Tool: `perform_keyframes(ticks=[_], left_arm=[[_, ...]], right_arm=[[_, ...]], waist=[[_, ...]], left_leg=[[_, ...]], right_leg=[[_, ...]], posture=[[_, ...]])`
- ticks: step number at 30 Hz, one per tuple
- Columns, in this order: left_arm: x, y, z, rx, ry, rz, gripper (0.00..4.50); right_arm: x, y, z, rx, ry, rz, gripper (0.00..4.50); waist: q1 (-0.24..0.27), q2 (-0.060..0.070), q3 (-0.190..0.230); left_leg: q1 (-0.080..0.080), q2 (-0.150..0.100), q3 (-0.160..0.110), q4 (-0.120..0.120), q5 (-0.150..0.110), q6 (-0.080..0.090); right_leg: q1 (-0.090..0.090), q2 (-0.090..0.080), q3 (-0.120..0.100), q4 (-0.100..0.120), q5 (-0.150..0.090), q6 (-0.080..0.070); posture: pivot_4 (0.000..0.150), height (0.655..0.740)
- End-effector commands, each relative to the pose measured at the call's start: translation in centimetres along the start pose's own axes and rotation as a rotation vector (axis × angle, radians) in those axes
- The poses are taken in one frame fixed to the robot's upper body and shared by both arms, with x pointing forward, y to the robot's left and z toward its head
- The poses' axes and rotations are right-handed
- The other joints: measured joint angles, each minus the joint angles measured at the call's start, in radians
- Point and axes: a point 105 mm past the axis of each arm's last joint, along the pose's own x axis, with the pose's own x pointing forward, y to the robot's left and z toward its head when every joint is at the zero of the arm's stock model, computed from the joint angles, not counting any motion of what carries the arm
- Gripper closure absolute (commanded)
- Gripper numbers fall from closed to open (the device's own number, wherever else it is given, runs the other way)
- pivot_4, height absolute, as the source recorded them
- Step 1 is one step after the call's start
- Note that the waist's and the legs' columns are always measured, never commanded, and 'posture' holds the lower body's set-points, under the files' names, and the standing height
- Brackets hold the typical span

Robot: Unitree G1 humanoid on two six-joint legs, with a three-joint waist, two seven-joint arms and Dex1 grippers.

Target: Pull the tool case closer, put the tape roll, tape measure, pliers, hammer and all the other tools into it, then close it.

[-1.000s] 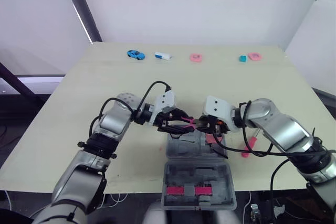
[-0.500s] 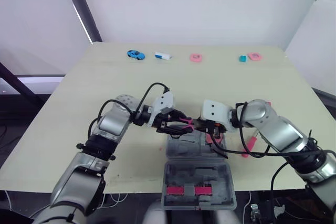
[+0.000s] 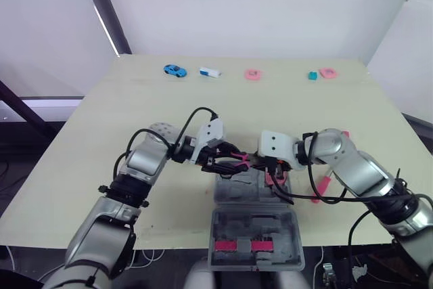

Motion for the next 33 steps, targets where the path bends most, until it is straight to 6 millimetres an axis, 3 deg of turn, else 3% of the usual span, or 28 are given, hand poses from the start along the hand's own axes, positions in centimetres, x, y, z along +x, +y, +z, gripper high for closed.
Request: perform_keyframes(ticks=[1,5,7,8,9,19,26,33], left_arm=[[0.1,-0.3,2.2,0.061,-0.08,-0.026,1.88],[0.0,-0.2,2.1,0.052,-0.074,-0.017,1.88],[0.0,-0.1,2.1,0.05,-0.074,-0.014,0.86],[0.0,-0.2,2.0,0.048,-0.074,-0.015,0.67],[-0.1,-0.2,2.0,0.045,-0.073,-0.017,0.04],[-1.8,-0.1,1.6,0.034,-0.074,0.005,0.04],[-5.0,-1.3,1.2,0.037,-0.097,-0.014,0.04],[-9.8,-3.8,1.0,0.058,-0.108,-0.038,0.04]], right_arm=[[-0.1,-0.3,0.5,-0.032,-0.015,-0.03,3.32],[-0.2,-0.5,0.5,-0.033,-0.017,-0.04,3.32],[-0.2,-0.6,0.6,-0.032,-0.022,-0.045,3.32],[-0.2,-0.6,0.6,-0.031,-0.024,-0.045,3.32],[-0.2,-0.6,0.6,-0.031,-0.026,-0.045,3.32],[-0.5,-0.5,0.0,-0.021,-0.019,-0.058,3.32],[-1.3,-0.4,-0.8,-0.007,-0.012,-0.078,3.32],[-2.7,0.2,-1.9,-0.008,0.03,-0.082,3.32]], waist=[[0.0,0.0,0.0],[0.0,0.0,0.0],[0.0,0.0,0.0],[0.001,0.0,0.0],[0.001,0.0,0.0],[-0.002,0.0,0.0],[-0.002,0.0,0.0],[-0.003,0.0,0.0]], left_leg=[[0.0,0.0,0.0,0.0,0.0,0.0],[0.0,0.0,0.0,0.0,0.0,0.0],[0.0,0.0,0.0,0.0,0.0,0.0],[0.0,0.0,0.0,0.0,0.0,0.0],[0.0,0.0,0.0,0.001,0.0,0.0],[0.001,0.0,0.0,0.002,0.0,0.0],[0.001,0.0,0.0,0.003,0.0,0.0],[0.001,0.001,0.001,0.005,0.0,0.0]], right_leg=[[0.0,0.0,0.0,0.0,0.0,0.0],[0.0,0.0,0.0,0.0,0.0,0.0],[0.0,0.0,0.0,0.0,0.0,0.0],[0.0,0.0,0.0,0.0,0.0,0.0],[0.0,0.0,0.0,0.001,0.0,0.0],[0.0,0.0,0.0,0.003,0.0,0.0],[0.0,0.0,0.0,0.005,0.0,0.0],[-0.001,0.0,0.001,0.007,0.0,0.0]], posture=[[0.15,0.74],[0.15,0.74],[0.15,0.74],[0.15,0.74],[0.15,0.74],[0.15,0.74],[0.15,0.74],[0.15,0.74]])
